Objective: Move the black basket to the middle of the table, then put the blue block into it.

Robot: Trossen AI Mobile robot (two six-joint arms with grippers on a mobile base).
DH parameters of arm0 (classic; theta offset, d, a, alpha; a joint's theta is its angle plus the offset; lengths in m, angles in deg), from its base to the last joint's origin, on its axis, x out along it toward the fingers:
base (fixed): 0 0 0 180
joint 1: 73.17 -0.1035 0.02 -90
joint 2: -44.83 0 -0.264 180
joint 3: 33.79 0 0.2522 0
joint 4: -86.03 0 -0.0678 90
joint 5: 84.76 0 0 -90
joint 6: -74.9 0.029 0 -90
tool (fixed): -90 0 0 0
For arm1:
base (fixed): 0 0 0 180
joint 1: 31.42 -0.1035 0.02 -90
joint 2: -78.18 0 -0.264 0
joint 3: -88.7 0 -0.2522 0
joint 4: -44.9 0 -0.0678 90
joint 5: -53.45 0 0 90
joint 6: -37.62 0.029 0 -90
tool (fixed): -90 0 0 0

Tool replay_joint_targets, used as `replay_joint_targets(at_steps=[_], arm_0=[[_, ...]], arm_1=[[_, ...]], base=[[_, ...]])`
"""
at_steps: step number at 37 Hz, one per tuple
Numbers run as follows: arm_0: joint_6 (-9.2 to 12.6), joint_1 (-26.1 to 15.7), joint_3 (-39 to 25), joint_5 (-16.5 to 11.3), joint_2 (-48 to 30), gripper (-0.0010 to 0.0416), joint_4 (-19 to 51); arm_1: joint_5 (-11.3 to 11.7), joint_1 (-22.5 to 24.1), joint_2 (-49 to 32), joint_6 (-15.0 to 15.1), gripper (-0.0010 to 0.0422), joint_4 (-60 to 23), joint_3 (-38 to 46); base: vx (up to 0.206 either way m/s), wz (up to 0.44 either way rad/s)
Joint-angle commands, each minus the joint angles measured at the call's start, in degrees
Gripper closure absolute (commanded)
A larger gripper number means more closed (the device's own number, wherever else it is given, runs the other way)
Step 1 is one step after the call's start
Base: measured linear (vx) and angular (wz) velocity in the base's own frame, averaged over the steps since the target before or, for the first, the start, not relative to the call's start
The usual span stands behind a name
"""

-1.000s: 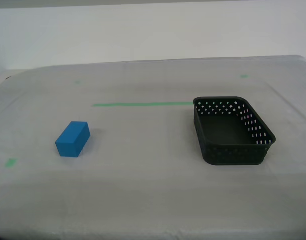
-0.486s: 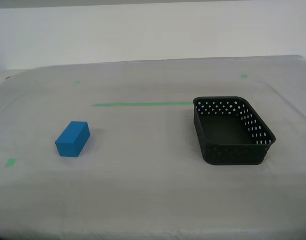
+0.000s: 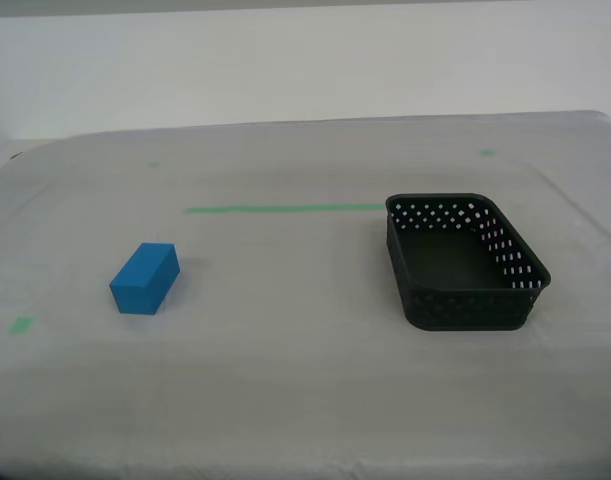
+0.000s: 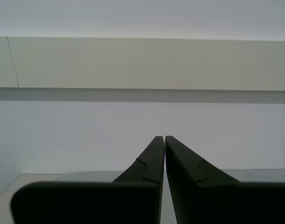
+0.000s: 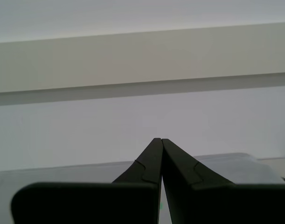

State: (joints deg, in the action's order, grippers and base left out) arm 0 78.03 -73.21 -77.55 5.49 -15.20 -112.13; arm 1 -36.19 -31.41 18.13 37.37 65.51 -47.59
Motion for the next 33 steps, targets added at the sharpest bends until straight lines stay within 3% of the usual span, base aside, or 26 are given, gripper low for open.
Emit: replay_joint_targets(at_steps=[1, 11, 18, 24, 29, 33], arm_0=[[0.7, 0.0, -0.1, 0.0, 0.0, 0.0405, 1.3], [5.4, 0.0, -0.1, -0.5, 0.2, 0.0406, 5.6], [6.2, 0.0, -0.1, -0.4, 1.4, 0.0406, 10.0], [8.3, 0.0, -0.1, -0.5, 3.1, 0.0406, 13.6], [8.3, 0.0, -0.1, -0.7, 5.0, 0.0406, 17.1], [8.2, 0.0, -2.2, -0.7, 6.3, 0.0406, 24.8]], arm_1=[[0.0, 0.0, 0.0, 0.1, 0.0412, 0.2, 0.0], [0.0, 0.0, 0.0, 0.1, 0.0412, 0.2, 0.0], [0.0, 0.0, 0.0, 0.1, 0.0412, 0.2, 0.0], [0.0, 0.0, 0.0, 0.1, 0.0412, 0.2, 0.0], [0.0, 0.0, 0.0, 0.1, 0.0412, 0.2, 0.0], [0.0, 0.0, 0.0, 0.1, 0.0412, 0.2, 0.0]], base=[[0.000, 0.000], [0.000, 0.000], [0.000, 0.000], [0.000, 0.000], [0.000, 0.000], [0.000, 0.000]])
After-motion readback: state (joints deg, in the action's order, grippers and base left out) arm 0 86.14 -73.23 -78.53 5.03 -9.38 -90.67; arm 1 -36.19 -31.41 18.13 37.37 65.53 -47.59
